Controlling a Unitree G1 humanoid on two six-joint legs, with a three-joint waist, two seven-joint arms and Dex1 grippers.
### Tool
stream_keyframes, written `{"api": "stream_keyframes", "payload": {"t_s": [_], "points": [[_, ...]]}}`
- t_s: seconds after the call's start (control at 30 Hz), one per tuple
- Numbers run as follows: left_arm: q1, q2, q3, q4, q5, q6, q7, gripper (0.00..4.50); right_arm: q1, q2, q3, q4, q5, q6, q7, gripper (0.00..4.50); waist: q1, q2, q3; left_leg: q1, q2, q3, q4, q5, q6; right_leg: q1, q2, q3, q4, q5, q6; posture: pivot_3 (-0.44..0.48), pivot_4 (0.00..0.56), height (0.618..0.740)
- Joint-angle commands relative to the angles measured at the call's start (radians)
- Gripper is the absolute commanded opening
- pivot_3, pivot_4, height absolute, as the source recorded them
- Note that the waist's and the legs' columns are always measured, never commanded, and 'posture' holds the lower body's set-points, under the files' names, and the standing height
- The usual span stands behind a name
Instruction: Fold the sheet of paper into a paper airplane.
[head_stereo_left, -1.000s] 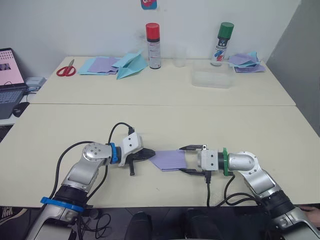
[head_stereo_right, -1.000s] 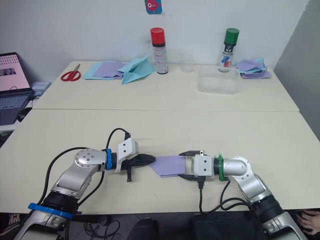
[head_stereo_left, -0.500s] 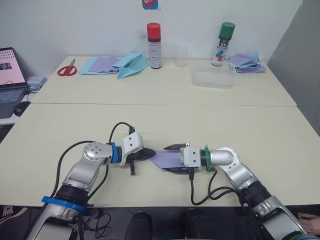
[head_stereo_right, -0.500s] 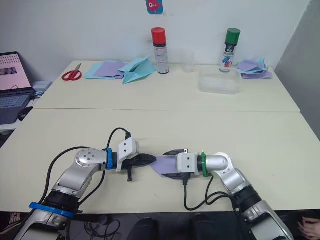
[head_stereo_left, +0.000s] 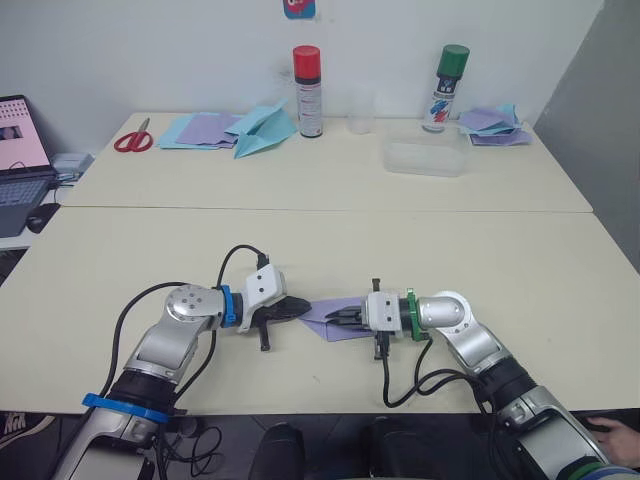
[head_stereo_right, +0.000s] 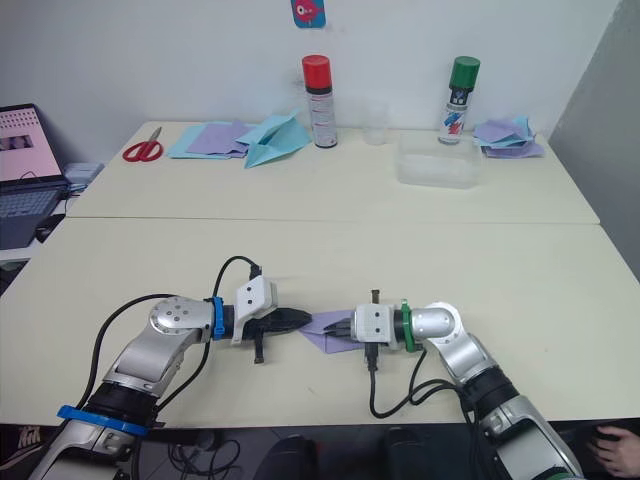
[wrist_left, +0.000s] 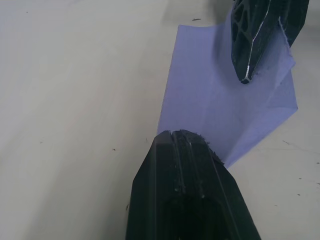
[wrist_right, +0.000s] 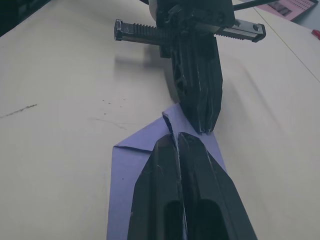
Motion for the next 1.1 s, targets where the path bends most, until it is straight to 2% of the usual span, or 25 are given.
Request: {"api": "stream_keyframes", "payload": {"t_s": [0.03, 0.33, 0.8, 1.1], "points": [[0.017, 0.01, -0.036, 0.025, 0.028, 0.019, -0.025, 0.0, -0.021, 0.016, -0.036, -0.055, 0.044, 0.056, -0.014, 0.04, 0.0, 0.0, 0.0, 0.0, 0.0, 0.0, 0.0, 0.0, 0.0, 0.0, 0.0, 0.0, 0.0, 0.0, 0.0, 0.0, 0.15, 0.74], [0.007, 0.017, -0.043, 0.048, 0.047, -0.007, -0.036, 0.0, -0.08, 0.04, -0.041, 0.017, -0.011, 0.086, -0.079, 0.04, -0.001, 0.0, 0.0, 0.0, 0.0, 0.0, 0.0, 0.0, 0.0, 0.0, 0.0, 0.0, 0.0, 0.0, 0.0, 0.0, 0.15, 0.74], [0.026, 0.03, -0.043, 0.039, 0.046, -0.004, -0.035, 0.0, -0.141, 0.054, 0.0, 0.092, -0.056, 0.163, -0.038, 0.04, -0.003, 0.001, -0.001, 0.0, 0.0, 0.0, 0.0, 0.0, 0.0, 0.0, 0.0, 0.0, 0.0, 0.0, 0.0, 0.0, 0.15, 0.74], [0.011, 0.037, -0.008, 0.049, 0.033, 0.015, -0.019, 0.0, -0.173, 0.057, 0.035, 0.144, -0.142, 0.209, -0.076, 0.04, -0.003, 0.001, -0.002, 0.001, 0.0, 0.0, -0.001, 0.0, 0.0, 0.0, 0.0, 0.0, 0.0, 0.0, 0.0, 0.0, 0.15, 0.74]]}}
